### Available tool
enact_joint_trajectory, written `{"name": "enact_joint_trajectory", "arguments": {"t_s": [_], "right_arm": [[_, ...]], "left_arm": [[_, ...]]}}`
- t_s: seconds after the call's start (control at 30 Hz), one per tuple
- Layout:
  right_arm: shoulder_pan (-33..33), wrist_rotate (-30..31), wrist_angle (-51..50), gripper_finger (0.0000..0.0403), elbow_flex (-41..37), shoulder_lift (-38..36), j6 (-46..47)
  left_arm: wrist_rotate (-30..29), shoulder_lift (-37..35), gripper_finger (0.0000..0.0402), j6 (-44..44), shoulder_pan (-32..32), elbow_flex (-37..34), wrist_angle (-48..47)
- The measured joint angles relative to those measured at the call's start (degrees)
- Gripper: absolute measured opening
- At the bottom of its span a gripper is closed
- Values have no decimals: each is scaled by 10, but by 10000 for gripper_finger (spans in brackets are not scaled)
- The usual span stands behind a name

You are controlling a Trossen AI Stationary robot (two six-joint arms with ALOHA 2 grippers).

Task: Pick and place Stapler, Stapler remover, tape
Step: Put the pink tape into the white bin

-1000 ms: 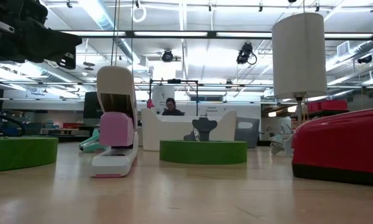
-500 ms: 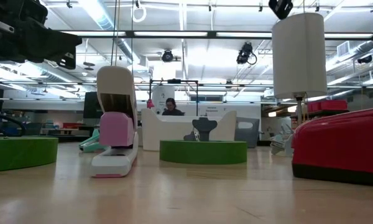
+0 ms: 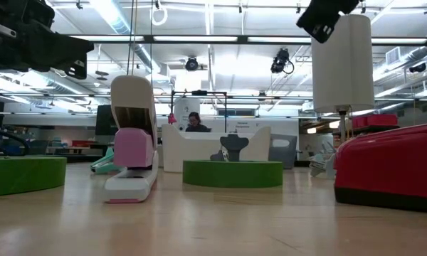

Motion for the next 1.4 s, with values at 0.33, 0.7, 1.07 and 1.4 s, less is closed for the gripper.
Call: {"name": "enact_joint_trajectory", "arguments": {"t_s": [0.33,0.7,1.07,1.4], "right_arm": [[0,0,-113,10,0,6,-14],[3,-2,-216,34,0,6,-19],[40,-2,-230,77,-43,10,-52],[68,-16,-217,146,-96,12,-48]], "left_arm": [[0,0,7,0,0,0,0],[0,0,7,0,0,0,0],[0,0,7,0,0,0,0],[0,0,7,0,0,0,0]]}}
